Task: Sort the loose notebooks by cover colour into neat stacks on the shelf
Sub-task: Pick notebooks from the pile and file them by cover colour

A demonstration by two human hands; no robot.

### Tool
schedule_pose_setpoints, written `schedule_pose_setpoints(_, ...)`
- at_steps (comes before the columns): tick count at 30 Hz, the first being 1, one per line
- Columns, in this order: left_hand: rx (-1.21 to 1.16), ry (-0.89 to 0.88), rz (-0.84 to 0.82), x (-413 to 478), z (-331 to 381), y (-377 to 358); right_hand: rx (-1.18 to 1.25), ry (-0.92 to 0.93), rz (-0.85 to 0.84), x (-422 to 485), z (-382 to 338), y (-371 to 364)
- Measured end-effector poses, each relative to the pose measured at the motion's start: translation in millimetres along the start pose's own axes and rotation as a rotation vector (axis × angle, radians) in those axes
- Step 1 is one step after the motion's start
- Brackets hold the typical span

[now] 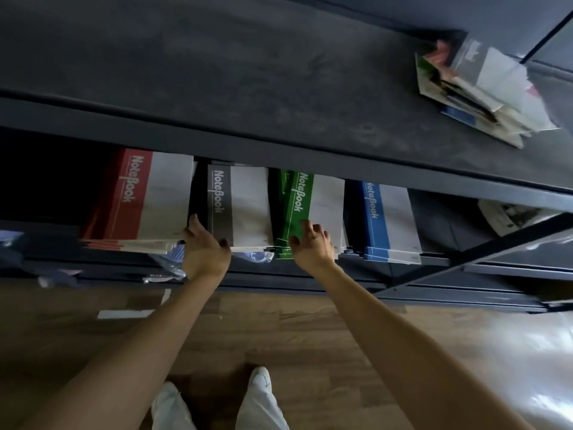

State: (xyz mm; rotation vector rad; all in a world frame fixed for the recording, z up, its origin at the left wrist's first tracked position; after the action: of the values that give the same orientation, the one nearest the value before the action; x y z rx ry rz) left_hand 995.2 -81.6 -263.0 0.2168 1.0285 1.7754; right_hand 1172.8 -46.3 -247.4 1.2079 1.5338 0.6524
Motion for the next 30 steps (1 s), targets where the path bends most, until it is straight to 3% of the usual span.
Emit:
schedule_pose_setpoints(4,0.449,-0.163,0.006,-17.0,-5.9,-12.7,-0.053,0.081,0.011,13.8,-3.2,0.7)
schedule_pose_setpoints(7,0.649,-0.357,-0.081,-20.9,-10.1,-35.3,-0.101,0.165,0.025,19.6,-3.9,-0.7)
schedule_pose_setpoints(10,0.794,-0.397,-0.188,-26.2,-17.9,-61.1,-0.179,0.218,0.005,18.8,2.1,-6.3)
schedule_pose_setpoints(24,0.870,-0.365,-0.159,-36.4,-28.3,-37.1,-0.313,0.277,-0.034,-10.6,32.9,-14.2)
schedule_pose_setpoints(30,0.759,-0.448,-0.099,-72.2,-29.9,-2.8,-0.352,0.217,-0.013,-57.4,35.2,-13.5)
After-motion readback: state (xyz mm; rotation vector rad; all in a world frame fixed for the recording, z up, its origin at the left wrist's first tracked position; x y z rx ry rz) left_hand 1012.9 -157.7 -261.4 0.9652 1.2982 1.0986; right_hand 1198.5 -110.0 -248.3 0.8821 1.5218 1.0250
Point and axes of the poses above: each hand's wrist, its own x-axis towards the middle knuckle, its own y-axis out of the back of the hand, z = x × y, the point moved 1 cm from there along x, towards the middle knuckle
